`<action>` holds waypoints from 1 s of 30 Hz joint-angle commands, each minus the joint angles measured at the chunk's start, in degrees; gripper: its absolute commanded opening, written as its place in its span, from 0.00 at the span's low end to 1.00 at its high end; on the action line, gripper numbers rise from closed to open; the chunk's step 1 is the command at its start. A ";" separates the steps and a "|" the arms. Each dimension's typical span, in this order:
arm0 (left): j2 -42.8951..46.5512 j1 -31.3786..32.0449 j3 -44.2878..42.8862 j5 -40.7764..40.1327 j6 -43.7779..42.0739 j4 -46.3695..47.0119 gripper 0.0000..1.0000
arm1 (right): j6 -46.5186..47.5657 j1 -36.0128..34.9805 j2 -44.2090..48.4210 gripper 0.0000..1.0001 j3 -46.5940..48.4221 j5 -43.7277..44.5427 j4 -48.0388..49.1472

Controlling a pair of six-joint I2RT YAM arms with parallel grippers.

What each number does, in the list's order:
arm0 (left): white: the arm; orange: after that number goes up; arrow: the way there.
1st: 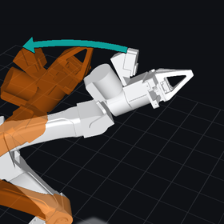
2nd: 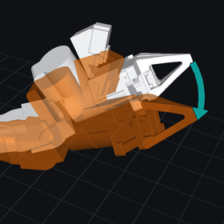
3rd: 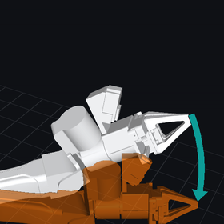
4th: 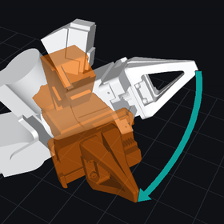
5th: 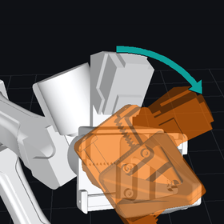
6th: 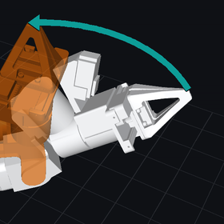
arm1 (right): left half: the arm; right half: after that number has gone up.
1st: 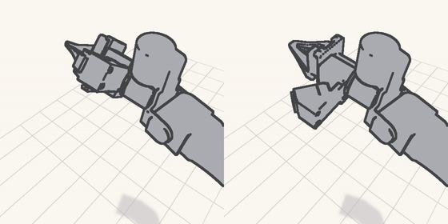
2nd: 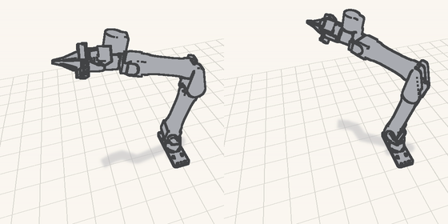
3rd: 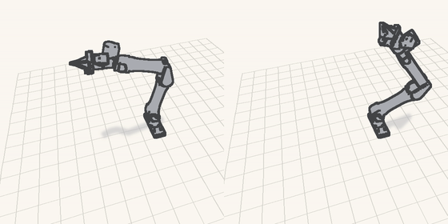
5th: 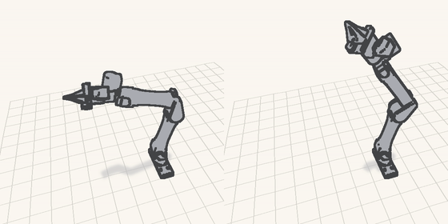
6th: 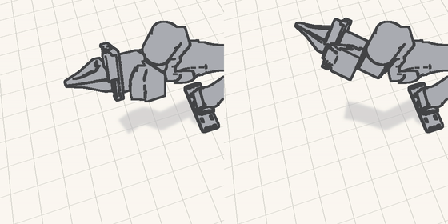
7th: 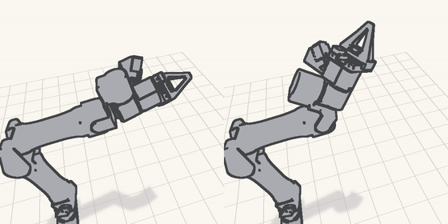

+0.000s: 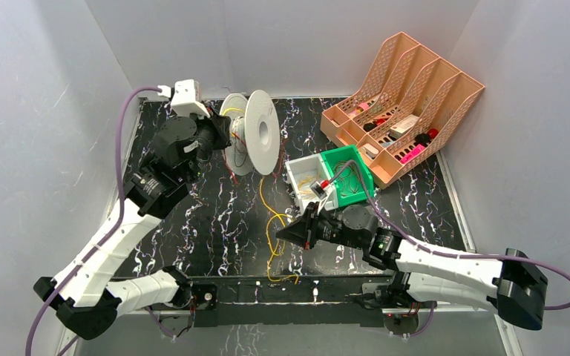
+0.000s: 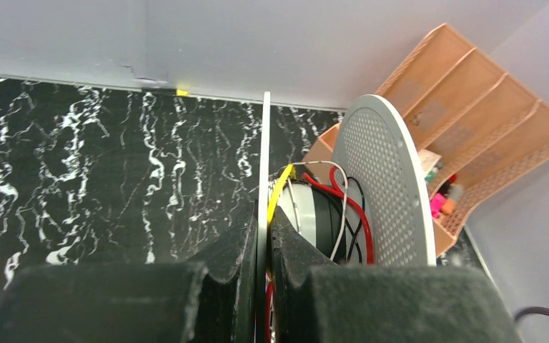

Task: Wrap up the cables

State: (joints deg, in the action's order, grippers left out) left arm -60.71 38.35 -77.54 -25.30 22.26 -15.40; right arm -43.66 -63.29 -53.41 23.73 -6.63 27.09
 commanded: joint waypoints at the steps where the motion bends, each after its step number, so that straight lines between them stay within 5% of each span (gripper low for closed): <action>1: 0.97 -0.29 -0.01 -4.95 -1.74 6.85 0.00 | 3.01 -2.46 2.45 0.00 5.34 4.74 -9.20; 11: -1.47 -0.29 -0.79 -9.35 -6.35 4.59 0.00 | 4.59 -6.90 1.05 0.00 11.96 6.92 -17.27; 30: -3.44 -0.29 9.66 -8.82 -7.97 0.17 0.00 | 15.76 -9.38 -6.96 0.00 40.74 12.47 -41.02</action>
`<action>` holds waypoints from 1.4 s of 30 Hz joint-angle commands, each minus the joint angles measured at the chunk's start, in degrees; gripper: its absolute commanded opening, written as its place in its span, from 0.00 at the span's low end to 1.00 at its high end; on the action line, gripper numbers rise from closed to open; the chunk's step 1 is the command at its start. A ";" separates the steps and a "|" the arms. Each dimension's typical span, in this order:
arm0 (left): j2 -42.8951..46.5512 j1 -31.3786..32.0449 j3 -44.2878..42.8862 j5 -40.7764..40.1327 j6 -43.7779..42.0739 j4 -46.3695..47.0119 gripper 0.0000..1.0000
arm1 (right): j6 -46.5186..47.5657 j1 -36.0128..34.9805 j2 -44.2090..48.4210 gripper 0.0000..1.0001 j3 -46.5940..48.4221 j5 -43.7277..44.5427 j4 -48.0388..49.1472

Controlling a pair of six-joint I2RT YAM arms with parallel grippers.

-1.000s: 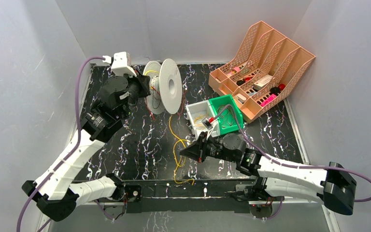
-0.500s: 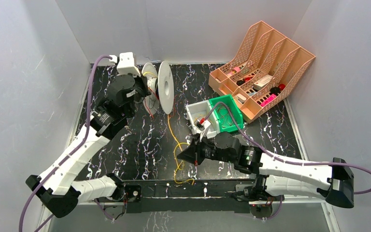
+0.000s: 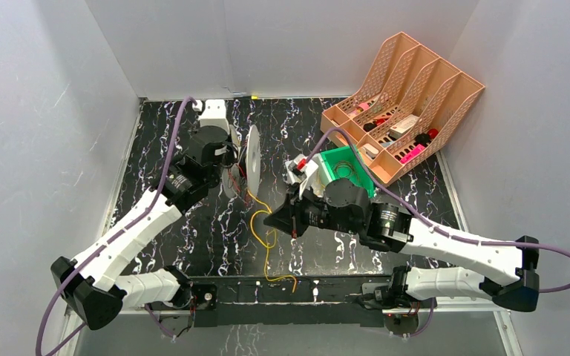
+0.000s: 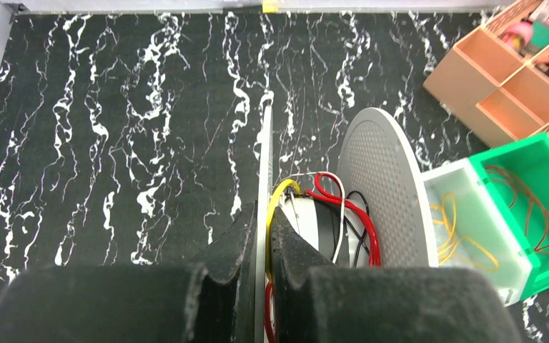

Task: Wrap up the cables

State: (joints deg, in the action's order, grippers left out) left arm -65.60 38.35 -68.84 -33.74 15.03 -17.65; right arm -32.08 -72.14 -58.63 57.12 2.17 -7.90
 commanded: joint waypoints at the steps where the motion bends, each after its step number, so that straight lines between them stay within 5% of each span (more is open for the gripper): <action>1: 1.51 -0.29 1.43 0.54 -1.34 2.14 0.00 | 4.99 -0.53 -2.61 0.00 9.39 5.11 -8.02; 12: 6.72 0.12 5.82 8.50 -8.41 0.02 0.00 | 14.51 1.80 -10.92 0.00 24.80 14.21 -22.41; 25: 13.80 0.38 11.01 25.86 -16.59 -2.74 0.00 | 20.10 14.51 -15.66 0.00 28.27 7.07 -22.06; 42: 16.29 0.54 4.59 40.40 -15.45 -7.75 0.00 | 20.68 22.82 -13.97 0.00 11.21 10.76 -10.83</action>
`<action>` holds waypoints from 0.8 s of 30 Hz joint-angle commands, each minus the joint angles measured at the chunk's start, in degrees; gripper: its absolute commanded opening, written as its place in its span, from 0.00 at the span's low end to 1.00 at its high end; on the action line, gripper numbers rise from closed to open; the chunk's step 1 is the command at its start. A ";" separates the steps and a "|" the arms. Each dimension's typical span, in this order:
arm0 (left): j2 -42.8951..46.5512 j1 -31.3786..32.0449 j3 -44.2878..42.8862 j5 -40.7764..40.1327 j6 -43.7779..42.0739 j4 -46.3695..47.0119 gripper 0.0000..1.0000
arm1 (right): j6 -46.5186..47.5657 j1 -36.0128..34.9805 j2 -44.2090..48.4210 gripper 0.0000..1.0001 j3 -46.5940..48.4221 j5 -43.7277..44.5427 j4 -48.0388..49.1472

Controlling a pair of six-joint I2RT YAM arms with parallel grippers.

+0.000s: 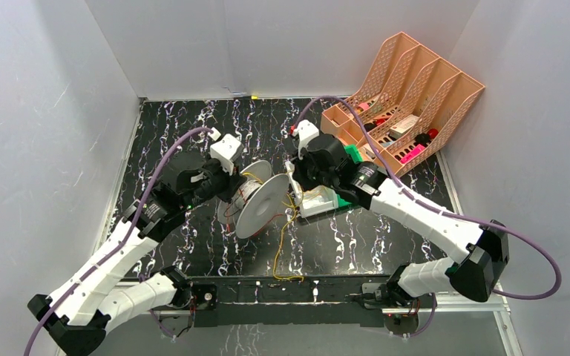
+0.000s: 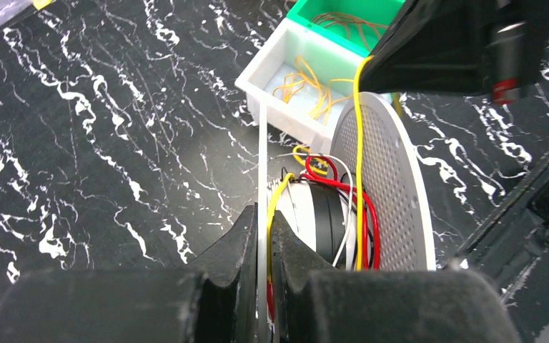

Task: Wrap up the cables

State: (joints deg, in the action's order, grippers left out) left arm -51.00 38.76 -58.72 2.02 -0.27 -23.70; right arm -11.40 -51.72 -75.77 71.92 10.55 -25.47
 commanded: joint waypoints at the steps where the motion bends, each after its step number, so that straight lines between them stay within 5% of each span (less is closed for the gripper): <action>1: 1.52 0.09 -6.42 5.48 0.13 -2.05 0.00 | -0.40 2.82 3.65 0.00 -5.33 2.17 7.88; 14: 0.04 0.13 -16.49 12.92 2.91 -2.67 0.00 | -10.84 5.20 7.99 0.24 -25.04 -3.73 27.69; 24: -0.16 0.08 -21.64 14.14 5.93 -2.20 0.00 | -14.76 5.93 8.18 0.33 -31.14 -4.52 36.94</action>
State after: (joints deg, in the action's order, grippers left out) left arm -52.42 38.76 -76.20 13.74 2.85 -29.54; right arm -23.79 -46.15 -68.12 42.11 5.43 3.31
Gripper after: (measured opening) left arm 0.052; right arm 0.323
